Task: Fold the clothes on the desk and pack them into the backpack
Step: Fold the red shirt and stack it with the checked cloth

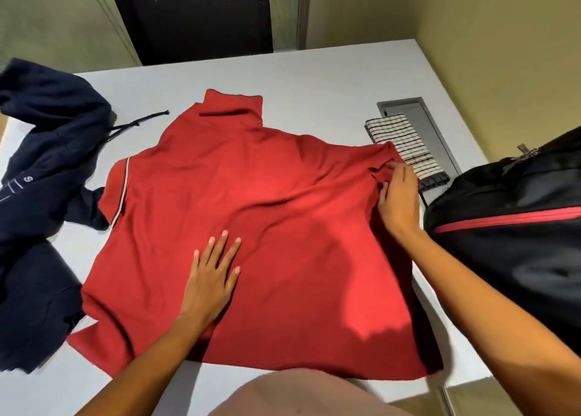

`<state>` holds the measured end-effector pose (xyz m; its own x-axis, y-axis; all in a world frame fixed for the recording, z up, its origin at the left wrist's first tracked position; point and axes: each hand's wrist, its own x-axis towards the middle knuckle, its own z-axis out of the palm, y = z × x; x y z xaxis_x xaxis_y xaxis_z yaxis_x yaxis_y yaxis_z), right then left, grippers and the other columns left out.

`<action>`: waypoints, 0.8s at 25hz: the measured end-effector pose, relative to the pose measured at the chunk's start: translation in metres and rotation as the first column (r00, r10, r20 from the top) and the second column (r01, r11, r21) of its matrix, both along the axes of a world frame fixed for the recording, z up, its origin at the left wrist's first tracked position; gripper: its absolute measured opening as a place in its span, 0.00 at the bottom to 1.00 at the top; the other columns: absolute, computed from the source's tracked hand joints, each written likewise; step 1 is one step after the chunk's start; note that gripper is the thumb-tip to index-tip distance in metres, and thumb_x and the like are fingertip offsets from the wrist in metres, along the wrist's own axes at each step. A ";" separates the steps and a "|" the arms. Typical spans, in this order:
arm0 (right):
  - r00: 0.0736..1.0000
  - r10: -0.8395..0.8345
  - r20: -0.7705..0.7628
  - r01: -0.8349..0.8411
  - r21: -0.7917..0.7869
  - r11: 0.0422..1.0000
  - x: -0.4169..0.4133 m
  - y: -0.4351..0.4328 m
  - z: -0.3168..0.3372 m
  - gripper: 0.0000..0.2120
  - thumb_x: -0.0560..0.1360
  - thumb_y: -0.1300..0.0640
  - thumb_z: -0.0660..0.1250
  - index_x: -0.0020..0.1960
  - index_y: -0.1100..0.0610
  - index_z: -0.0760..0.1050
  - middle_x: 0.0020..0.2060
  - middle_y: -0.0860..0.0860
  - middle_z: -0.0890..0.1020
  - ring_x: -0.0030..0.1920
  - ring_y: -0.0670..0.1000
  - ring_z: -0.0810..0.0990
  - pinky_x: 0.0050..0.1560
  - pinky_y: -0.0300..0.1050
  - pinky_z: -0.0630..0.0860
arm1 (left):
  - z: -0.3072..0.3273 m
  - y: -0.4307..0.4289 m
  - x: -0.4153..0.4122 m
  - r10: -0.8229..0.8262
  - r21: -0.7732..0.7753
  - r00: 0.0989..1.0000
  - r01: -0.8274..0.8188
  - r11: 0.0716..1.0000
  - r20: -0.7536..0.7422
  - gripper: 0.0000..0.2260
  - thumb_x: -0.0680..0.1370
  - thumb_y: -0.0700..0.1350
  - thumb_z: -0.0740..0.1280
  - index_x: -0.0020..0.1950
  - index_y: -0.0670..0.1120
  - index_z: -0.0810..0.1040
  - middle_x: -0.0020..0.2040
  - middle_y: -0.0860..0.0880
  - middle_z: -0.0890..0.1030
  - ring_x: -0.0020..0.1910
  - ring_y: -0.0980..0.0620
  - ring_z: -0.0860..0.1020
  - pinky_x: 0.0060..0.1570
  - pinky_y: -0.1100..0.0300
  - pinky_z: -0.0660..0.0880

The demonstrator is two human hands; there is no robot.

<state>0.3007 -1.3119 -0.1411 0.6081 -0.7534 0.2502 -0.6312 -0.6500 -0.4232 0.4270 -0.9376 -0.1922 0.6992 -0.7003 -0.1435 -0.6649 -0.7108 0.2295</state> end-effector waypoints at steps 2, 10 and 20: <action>0.986 0.166 0.007 -0.167 0.058 0.984 -0.020 0.051 -0.015 0.19 0.73 0.65 0.58 0.64 0.67 0.70 0.60 0.63 0.75 0.60 0.64 0.73 0.64 0.52 0.66 | 0.000 0.006 0.006 0.007 0.031 1.000 -0.007 0.999 -0.003 0.27 0.78 0.57 0.50 0.78 0.54 0.58 0.78 0.49 0.58 0.75 0.44 0.60 0.69 0.43 0.62; 0.921 0.081 -0.380 -0.078 0.024 0.997 -0.125 0.158 -0.061 0.29 0.80 0.44 0.49 0.76 0.59 0.61 0.76 0.56 0.62 0.75 0.59 0.62 0.74 0.55 0.55 | 0.003 0.026 0.012 0.120 0.049 0.993 -0.120 0.992 0.004 0.26 0.78 0.54 0.53 0.75 0.47 0.66 0.74 0.42 0.66 0.71 0.39 0.67 0.67 0.42 0.65; 0.878 -0.338 -0.338 0.416 0.192 0.889 -0.188 0.184 -0.025 0.19 0.75 0.61 0.68 0.63 0.68 0.71 0.55 0.65 0.77 0.53 0.66 0.74 0.52 0.58 0.73 | 0.019 0.124 -0.021 0.517 -0.158 0.853 -0.503 0.850 0.065 0.19 0.78 0.42 0.66 0.68 0.40 0.71 0.70 0.40 0.70 0.71 0.38 0.65 0.69 0.39 0.57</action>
<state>0.1127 -1.1277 -0.1664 0.2796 -0.9526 -0.1194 -0.9244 -0.2335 -0.3016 0.4062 -0.8131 -0.1735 0.9686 -0.2481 0.0150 -0.2413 -0.9245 0.2950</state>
